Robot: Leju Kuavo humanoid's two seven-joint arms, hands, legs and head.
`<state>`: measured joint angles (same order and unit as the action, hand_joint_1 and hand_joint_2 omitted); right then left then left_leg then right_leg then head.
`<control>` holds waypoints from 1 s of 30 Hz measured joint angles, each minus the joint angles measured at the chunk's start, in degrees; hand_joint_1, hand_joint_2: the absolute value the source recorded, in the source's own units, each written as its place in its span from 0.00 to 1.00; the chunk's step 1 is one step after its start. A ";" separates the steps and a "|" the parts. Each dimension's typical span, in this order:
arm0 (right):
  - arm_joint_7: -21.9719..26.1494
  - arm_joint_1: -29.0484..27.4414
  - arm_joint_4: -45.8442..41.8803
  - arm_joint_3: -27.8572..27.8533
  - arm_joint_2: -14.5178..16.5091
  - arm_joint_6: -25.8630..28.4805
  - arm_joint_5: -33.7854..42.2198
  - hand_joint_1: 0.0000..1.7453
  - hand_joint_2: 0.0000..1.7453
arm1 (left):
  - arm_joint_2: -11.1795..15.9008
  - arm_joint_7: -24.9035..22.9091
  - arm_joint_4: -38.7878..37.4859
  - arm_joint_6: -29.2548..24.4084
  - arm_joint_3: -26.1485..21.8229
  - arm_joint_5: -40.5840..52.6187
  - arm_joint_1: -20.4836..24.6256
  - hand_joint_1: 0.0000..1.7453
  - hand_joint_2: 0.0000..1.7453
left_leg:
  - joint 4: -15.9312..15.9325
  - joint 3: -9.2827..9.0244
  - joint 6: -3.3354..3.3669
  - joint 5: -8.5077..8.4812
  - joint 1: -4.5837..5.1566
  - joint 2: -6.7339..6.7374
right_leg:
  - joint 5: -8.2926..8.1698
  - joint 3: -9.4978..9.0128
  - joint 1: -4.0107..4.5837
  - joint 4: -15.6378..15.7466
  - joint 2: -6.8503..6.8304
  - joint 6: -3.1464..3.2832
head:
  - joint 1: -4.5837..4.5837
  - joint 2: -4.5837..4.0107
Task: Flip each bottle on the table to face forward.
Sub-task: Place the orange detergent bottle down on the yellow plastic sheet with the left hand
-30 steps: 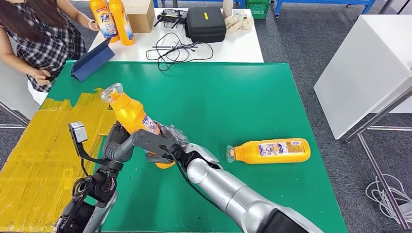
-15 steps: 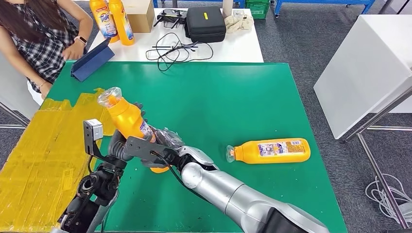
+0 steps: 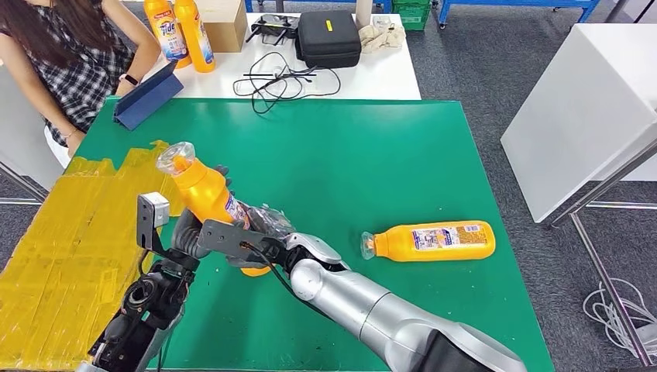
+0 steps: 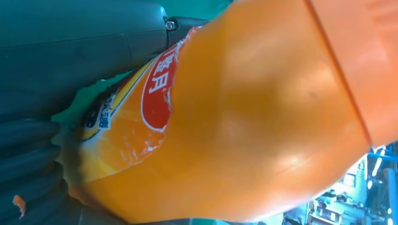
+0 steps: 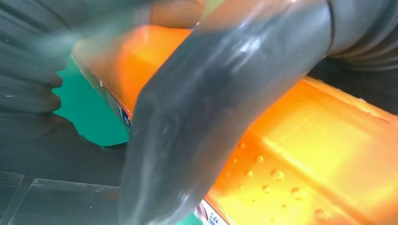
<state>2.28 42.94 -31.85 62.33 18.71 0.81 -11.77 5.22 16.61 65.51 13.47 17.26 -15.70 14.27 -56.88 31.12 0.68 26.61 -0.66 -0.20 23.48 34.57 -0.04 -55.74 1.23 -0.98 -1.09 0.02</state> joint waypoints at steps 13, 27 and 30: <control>2.14 0.11 1.31 0.05 0.03 0.21 -1.26 1.00 1.00 | 0.27 1.81 -0.60 0.50 -0.07 -1.47 0.00 1.00 1.00 | 0.00 0.00 0.00 0.00 0.00 0.00 | 0.00 0.00 0.00 0.00 0.00 0.00 | 0.01 -0.01; 3.64 0.18 2.22 -0.47 0.25 2.56 -1.66 0.00 0.00 | 0.23 2.21 0.31 -1.98 -0.70 -1.16 -0.35 1.00 1.00 | 0.00 0.01 0.00 0.00 0.00 0.00 | 0.00 0.00 0.00 -0.01 -0.01 0.00 | 0.00 0.00; 6.33 0.18 2.20 -3.02 -0.07 4.81 -3.41 0.00 0.00 | 0.26 3.54 1.68 -7.63 -2.44 2.51 -0.71 1.00 1.00 | 0.00 0.02 0.00 0.00 0.00 -0.01 | 0.00 0.00 0.00 -0.01 -0.01 0.00 | 0.01 -0.01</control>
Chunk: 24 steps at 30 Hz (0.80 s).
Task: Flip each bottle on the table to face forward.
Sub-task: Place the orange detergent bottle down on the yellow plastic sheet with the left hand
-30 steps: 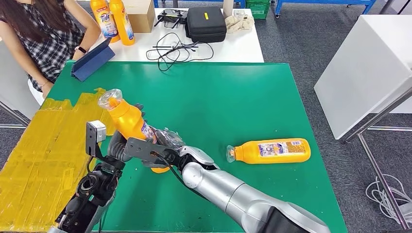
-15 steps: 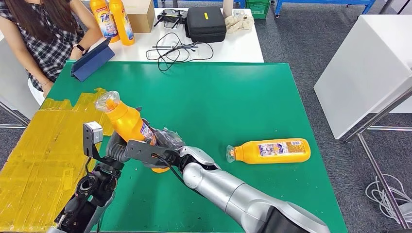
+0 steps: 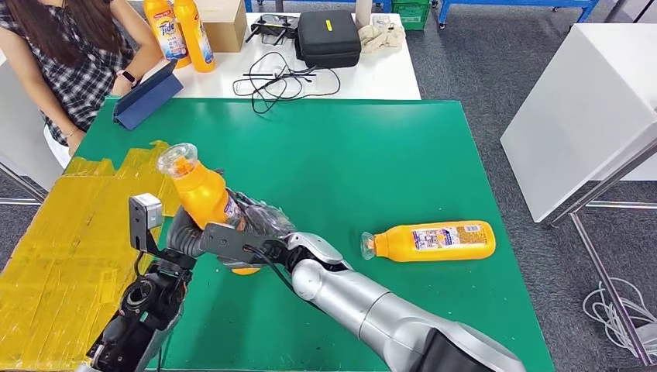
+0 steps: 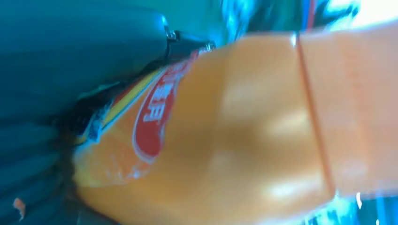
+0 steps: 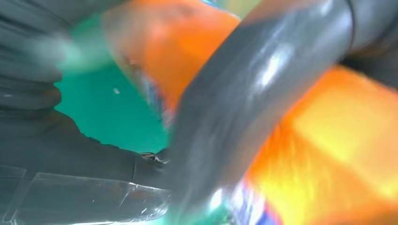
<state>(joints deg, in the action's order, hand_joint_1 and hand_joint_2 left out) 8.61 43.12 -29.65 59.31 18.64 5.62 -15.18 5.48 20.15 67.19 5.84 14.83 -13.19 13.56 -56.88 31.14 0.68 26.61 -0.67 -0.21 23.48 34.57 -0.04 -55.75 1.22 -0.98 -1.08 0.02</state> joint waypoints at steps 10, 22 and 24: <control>1.73 -6.22 -15.45 -19.00 -9.13 0.88 -10.47 0.00 0.00 | 2.95 5.52 -3.93 -21.83 -15.64 23.12 0.31 1.00 1.00 | 0.00 -0.02 0.00 0.00 0.00 0.00 | 0.00 0.01 0.01 0.01 -0.01 0.00 | -0.01 0.01; 2.08 -11.27 -27.45 -29.79 -17.69 -3.54 -10.70 0.00 0.00 | 6.40 -11.79 -24.50 -43.69 -19.22 88.16 7.64 1.00 1.00 | -0.01 -0.02 0.01 0.00 0.03 -0.01 | 0.00 0.00 -0.03 0.01 -0.02 0.00 | -0.02 0.00; 2.41 -12.48 -29.75 -29.96 -19.74 -5.23 -10.72 0.00 0.00 | 6.91 -15.69 -29.50 -43.72 -18.61 94.48 8.38 1.00 1.00 | -0.01 -0.02 0.01 0.00 0.03 -0.01 | 0.00 0.01 -0.02 0.02 -0.02 0.00 | -0.02 0.00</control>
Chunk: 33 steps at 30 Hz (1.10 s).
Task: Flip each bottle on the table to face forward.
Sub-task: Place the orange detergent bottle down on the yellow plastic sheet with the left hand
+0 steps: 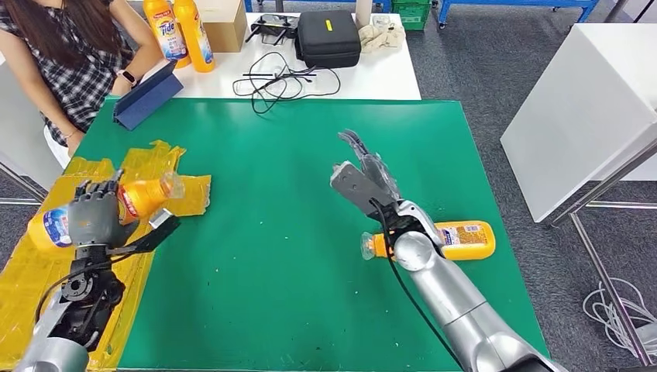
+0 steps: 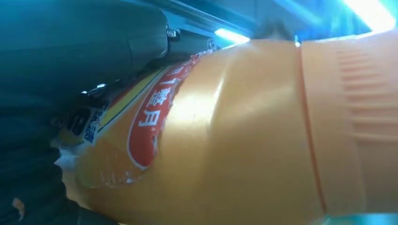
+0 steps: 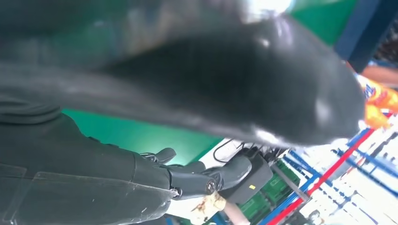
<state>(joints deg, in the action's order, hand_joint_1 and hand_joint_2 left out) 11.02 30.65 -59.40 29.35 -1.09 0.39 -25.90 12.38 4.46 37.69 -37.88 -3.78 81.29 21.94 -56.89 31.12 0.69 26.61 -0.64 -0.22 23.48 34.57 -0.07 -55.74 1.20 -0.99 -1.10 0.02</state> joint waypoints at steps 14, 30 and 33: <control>3.52 -8.15 -12.01 -0.18 -14.85 -13.11 -0.08 0.00 1.00 | 0.56 -1.10 -15.58 3.78 2.45 3.50 2.32 0.72 0.75 | 0.01 0.00 0.03 0.03 0.08 -0.18 | 0.01 -0.14 -0.11 0.04 -0.24 -0.01 | -0.01 0.00; -2.74 -22.57 -21.49 -10.08 -30.24 -10.88 -13.58 0.00 1.00 | -0.01 25.96 -11.28 5.36 -2.61 -23.30 -3.70 0.00 0.00 | 0.01 -0.19 0.08 0.05 0.12 -0.38 | 0.07 -0.36 -0.12 0.08 -0.50 -0.04 | -0.02 0.00; -3.20 -23.57 -21.02 -11.55 -30.17 -9.60 -16.88 0.00 1.00 | -0.55 30.25 -6.10 9.94 -3.21 -32.54 -5.79 0.00 0.00 | 0.01 -0.15 0.08 0.05 0.11 -0.32 | 0.06 -0.28 -0.12 0.08 -0.42 -0.04 | -0.03 0.00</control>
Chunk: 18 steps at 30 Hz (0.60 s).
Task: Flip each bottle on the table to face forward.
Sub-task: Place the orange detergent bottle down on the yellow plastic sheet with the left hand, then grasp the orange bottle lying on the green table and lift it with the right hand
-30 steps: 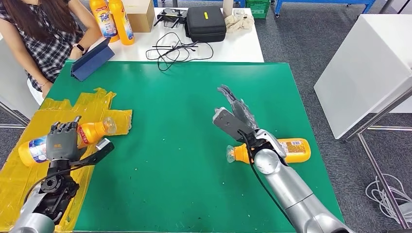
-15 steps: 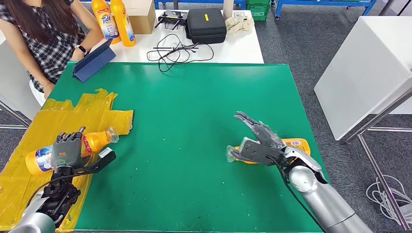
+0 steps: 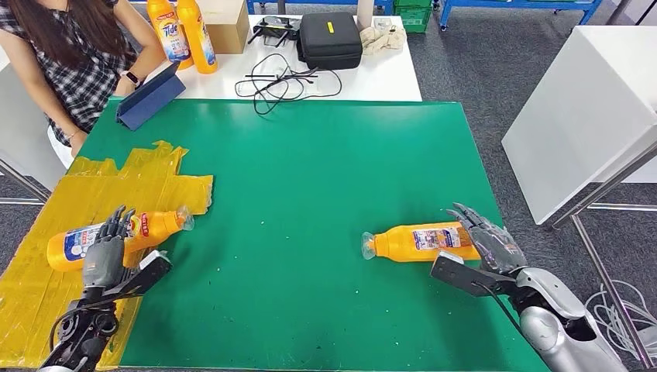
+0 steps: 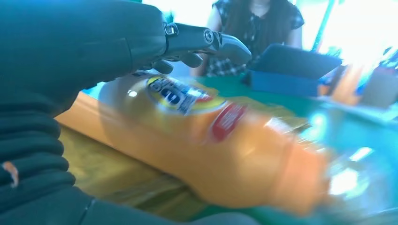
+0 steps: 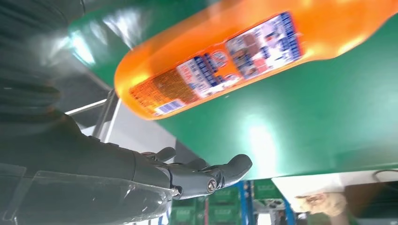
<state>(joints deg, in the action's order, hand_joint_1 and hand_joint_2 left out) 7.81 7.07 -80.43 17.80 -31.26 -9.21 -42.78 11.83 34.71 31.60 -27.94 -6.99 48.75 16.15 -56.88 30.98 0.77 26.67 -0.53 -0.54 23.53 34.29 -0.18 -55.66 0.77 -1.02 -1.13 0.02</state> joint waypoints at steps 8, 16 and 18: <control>-0.92 -0.04 1.78 -1.45 -0.01 0.26 -2.03 0.00 1.00 | -1.08 2.80 13.01 5.94 0.13 -11.04 -3.45 0.00 0.00 | 0.00 0.01 0.00 -0.01 -0.05 0.02 | 0.00 0.01 0.03 -0.01 0.01 0.00 | 0.00 0.00; -0.74 -0.09 4.96 -2.08 -0.07 0.14 -4.01 0.00 1.00 | -2.66 5.37 29.21 17.20 0.16 -32.67 -7.42 0.00 0.00 | 0.00 0.06 0.00 0.00 -0.04 0.02 | 0.00 0.02 0.03 0.00 0.00 0.00 | 0.00 0.01; -0.48 0.54 6.79 -1.74 0.32 0.38 -4.72 0.00 1.00 | -3.10 5.33 32.72 18.91 0.25 -34.76 -7.97 0.00 0.00 | 0.00 0.06 0.00 0.00 -0.03 0.02 | 0.00 0.02 0.02 0.00 0.00 0.00 | 0.00 0.01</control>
<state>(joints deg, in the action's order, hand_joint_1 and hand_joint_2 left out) 7.34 7.62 -73.64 16.06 -30.94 -8.84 -47.49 8.73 40.04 64.31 -9.03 -6.74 13.99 8.19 -56.88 31.04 0.77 26.67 -0.56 -0.53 23.54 34.31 -0.16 -55.66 0.78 -1.02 -1.13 0.02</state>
